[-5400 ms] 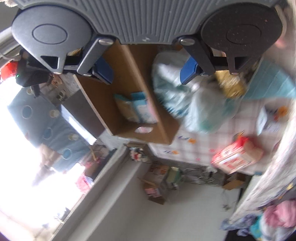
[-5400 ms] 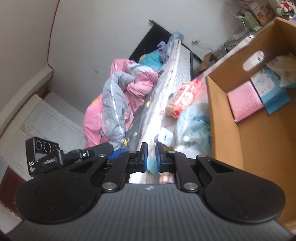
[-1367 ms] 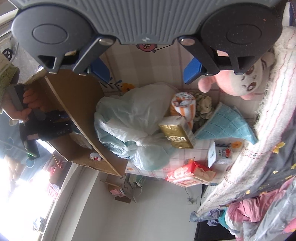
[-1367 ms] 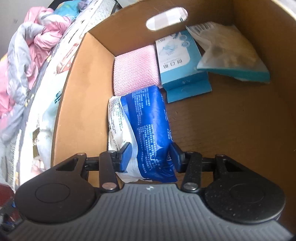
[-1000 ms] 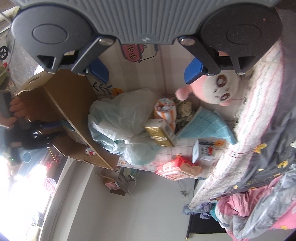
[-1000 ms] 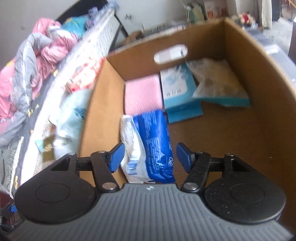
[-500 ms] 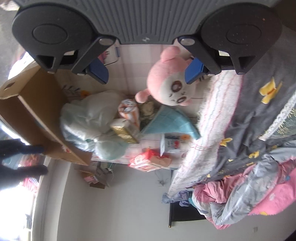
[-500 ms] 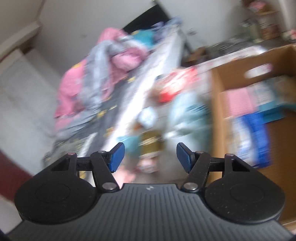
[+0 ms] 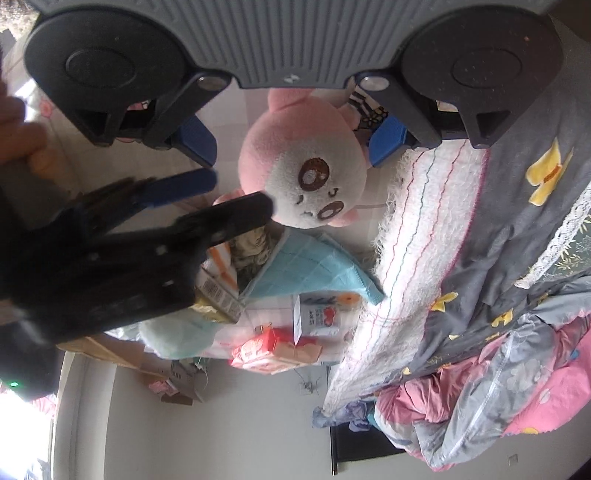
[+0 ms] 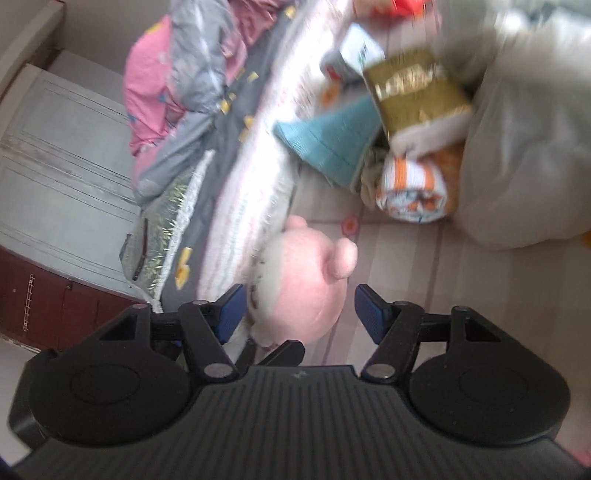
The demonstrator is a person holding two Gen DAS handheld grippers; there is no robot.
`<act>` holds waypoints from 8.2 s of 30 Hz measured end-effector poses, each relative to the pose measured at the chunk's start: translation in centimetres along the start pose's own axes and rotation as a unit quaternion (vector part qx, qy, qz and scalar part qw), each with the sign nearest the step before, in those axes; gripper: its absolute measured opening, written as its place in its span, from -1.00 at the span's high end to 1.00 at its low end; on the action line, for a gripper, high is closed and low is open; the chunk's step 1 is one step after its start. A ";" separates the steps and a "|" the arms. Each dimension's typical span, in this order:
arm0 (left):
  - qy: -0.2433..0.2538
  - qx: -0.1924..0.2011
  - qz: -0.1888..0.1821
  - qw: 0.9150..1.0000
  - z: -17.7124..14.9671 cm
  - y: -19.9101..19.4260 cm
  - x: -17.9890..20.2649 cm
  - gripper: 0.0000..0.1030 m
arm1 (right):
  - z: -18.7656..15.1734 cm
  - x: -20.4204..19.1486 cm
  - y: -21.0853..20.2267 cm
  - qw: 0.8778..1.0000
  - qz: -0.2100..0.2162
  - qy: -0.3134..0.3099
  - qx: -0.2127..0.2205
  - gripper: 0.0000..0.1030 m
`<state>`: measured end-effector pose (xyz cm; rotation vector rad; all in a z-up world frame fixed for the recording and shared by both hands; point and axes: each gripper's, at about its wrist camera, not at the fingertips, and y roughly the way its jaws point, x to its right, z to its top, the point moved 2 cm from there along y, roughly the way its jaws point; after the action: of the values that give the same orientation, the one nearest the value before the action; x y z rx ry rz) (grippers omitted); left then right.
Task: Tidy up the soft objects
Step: 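Grasp the pink plush toy by its head with the right tool, then carry the pink plush toy into the cardboard box and release it, then move the right tool to the teal cloth and grasp it, then carry the teal cloth into the cardboard box, then lower the teal cloth into the box and open the right tool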
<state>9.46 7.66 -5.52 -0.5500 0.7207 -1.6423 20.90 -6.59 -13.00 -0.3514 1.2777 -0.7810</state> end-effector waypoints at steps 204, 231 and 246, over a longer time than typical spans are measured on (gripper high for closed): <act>0.041 0.117 -0.207 0.971 10.2 -4.1 16.9 -0.21 | 9.5 22.7 -26.8 0.965 -0.210 0.083 0.135 0.52; -0.025 0.096 -0.123 0.987 5.5 -4.1 6.7 -0.37 | 9.1 22.5 -22.5 0.937 -0.315 0.085 0.127 0.60; -0.027 0.077 -0.109 0.991 4.7 -2.9 5.9 -0.51 | 6.6 17.7 -27.4 0.936 -0.280 0.071 0.202 0.27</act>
<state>9.66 1.44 -0.35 -0.5746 0.5030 -1.8600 19.68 -39.18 -6.40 -0.3309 1.1198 -1.5525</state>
